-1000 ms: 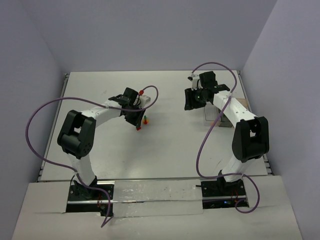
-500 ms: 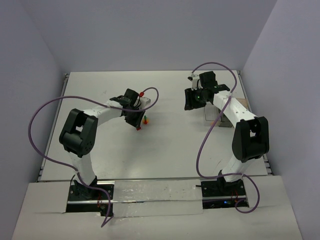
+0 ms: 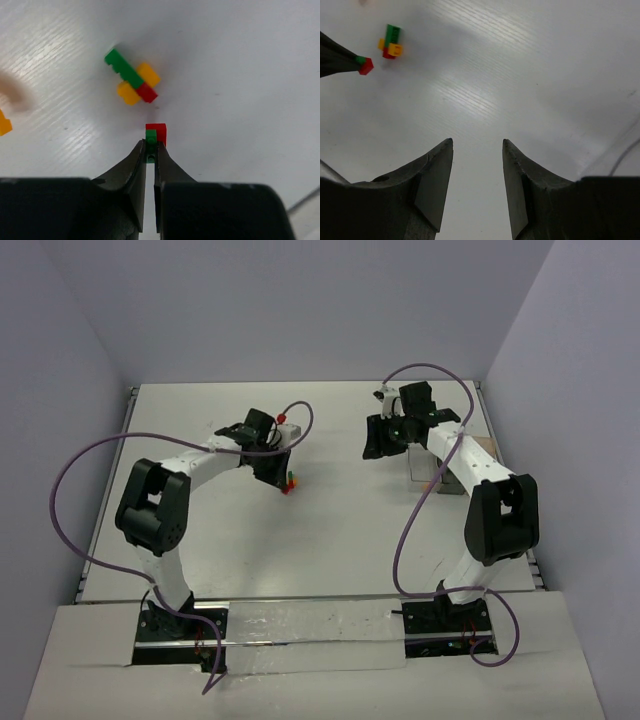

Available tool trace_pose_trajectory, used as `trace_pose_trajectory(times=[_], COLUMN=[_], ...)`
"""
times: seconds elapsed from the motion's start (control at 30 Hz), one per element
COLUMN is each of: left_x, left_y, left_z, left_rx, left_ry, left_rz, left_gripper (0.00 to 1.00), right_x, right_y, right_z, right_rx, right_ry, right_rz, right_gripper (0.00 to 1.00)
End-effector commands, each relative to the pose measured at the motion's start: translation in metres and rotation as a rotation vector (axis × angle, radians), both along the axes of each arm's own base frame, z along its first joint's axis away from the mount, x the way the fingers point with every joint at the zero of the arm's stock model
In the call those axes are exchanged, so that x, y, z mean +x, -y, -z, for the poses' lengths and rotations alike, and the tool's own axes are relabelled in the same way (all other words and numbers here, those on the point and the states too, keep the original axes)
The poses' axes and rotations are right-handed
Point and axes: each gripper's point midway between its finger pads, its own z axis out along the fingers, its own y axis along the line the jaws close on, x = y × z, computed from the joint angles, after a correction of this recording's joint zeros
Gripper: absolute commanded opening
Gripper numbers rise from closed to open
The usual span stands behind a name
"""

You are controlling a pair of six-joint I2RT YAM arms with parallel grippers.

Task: Sort the legos into containers by color

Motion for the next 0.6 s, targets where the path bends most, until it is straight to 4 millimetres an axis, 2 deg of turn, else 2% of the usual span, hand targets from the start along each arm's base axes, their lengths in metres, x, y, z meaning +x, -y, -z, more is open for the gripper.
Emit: trace_pose_trajectory(times=[0.0,0.13,0.2,0.43,0.5,0.57], left_x=[-0.003,-0.006,-0.009,-0.018,-0.022,-0.023], left_y=[0.042,0.046,0.046,0.048,0.048,0.046], left_z=[-0.121,-0.169,-0.183,-0.194,-0.193,-0.194], left_rx=[-0.476,-0.715,-0.795,-0.885,-0.905,-0.909], left_ry=[-0.050,-0.123,-0.175,-0.390,-0.398,-0.328], left_rz=[0.003,-0.043,-0.070,-0.153,-0.140,-0.120], left_gripper=[0.00,0.00,0.00,0.00,0.00,0.00], right_x=[-0.008,-0.013,-0.015,-0.030,-0.040,-0.052], right_y=[-0.039,-0.060,-0.068,-0.092,-0.102,-0.111], right_z=[-0.064,-0.093,-0.104,-0.130,-0.134,-0.137], right_rx=[0.276,0.398,0.418,0.387,0.414,0.492], right_ry=[0.094,0.126,0.152,0.287,0.263,0.188], right_rz=[-0.112,-0.177,-0.212,-0.353,-0.406,-0.452], right_gripper=[0.52,0.55,0.58,0.62,0.63,0.63])
